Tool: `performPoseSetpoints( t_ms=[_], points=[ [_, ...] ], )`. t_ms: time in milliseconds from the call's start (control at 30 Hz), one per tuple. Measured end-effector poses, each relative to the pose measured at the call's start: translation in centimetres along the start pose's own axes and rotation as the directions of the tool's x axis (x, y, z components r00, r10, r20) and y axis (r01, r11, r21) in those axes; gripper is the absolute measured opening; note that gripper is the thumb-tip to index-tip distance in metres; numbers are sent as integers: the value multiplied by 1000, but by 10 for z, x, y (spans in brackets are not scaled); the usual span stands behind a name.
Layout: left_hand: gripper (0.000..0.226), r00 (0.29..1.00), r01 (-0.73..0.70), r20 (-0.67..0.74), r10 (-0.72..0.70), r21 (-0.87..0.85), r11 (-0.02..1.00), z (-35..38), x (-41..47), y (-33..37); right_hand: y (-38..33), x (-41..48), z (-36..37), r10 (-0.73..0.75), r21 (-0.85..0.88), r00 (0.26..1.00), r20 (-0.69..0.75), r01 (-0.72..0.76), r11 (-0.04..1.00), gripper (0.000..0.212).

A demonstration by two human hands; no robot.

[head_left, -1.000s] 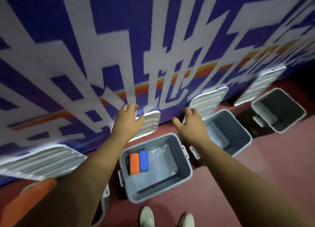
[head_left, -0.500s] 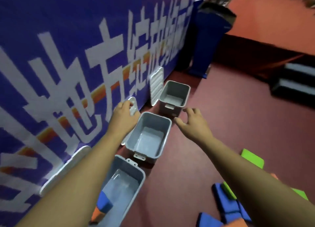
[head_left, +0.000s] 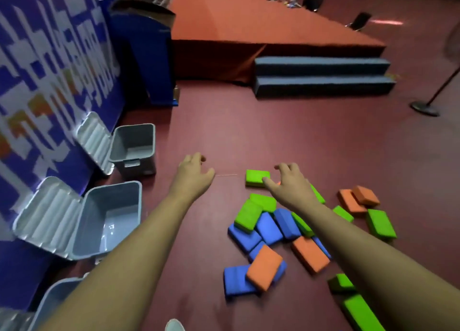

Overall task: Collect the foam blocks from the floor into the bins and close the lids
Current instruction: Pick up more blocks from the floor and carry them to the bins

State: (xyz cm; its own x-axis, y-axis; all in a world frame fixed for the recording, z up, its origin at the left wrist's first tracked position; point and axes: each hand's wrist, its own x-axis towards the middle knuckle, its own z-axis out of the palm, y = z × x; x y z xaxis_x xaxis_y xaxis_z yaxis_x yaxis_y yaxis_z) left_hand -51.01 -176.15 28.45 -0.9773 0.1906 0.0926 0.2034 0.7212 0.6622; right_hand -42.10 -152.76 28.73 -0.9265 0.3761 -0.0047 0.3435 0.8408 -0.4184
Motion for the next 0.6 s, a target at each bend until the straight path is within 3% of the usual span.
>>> performPoseSetpoints(
  t_ms=[300,600],
  points=[
    [35,968,-178,177,178,-17,984,119,59,68,117,16,-9,272,-13,962,-28,-273,962,56],
    [34,898,-188,407,166,13,982,238,194,20,151,143,72,427,-40,903,57,-425,904,53]
  ],
)
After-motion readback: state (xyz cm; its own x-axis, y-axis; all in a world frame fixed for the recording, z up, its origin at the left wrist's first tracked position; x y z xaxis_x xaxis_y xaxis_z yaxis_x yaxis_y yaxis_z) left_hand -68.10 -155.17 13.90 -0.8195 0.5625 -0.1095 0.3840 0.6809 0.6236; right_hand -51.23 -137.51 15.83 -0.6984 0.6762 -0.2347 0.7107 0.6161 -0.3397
